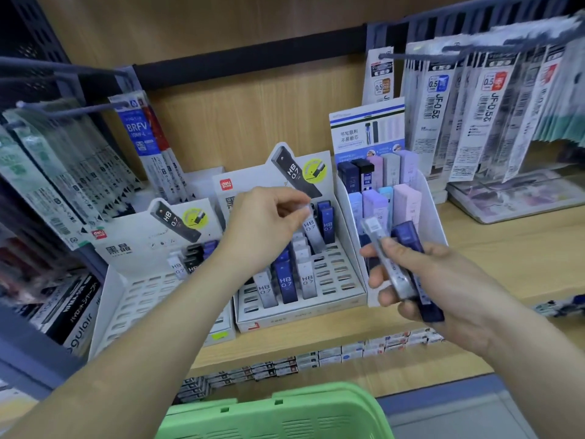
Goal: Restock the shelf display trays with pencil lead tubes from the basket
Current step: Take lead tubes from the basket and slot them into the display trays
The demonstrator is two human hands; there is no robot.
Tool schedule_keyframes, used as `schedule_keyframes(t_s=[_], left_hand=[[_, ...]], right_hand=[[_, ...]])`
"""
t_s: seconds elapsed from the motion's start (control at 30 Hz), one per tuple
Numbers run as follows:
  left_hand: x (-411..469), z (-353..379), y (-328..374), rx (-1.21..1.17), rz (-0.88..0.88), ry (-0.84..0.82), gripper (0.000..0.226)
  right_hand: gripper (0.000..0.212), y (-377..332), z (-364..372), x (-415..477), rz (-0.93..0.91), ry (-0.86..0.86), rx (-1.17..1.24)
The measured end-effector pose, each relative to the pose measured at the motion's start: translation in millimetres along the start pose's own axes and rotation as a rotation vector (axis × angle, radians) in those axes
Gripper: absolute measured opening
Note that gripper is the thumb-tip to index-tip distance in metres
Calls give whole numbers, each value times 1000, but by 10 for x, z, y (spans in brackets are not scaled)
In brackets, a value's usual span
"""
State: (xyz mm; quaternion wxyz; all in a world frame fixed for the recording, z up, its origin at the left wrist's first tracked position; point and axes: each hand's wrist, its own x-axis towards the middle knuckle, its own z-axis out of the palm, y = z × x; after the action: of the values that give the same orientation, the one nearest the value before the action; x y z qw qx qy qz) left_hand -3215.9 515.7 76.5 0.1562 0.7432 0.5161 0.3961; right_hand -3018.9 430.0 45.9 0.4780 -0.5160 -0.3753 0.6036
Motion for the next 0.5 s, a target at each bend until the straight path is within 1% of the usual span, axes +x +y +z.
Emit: schedule_keyframes(t_s=[0.1,0.23,0.4,0.5], left_hand=[[87,81,-63,98,0,-55,15],[142,101,-93,159,-5,-94,16],[177,107,-24,58,-15,-72,10],[171,135,51,27,-23,-109,11]], right_hand=[[30,-4,-44,34,-24,58,48],[28,17,-52,75,-40,60,79],[26,15,-75,108,1,52,129],[26,4,-104,108,15,45,167]])
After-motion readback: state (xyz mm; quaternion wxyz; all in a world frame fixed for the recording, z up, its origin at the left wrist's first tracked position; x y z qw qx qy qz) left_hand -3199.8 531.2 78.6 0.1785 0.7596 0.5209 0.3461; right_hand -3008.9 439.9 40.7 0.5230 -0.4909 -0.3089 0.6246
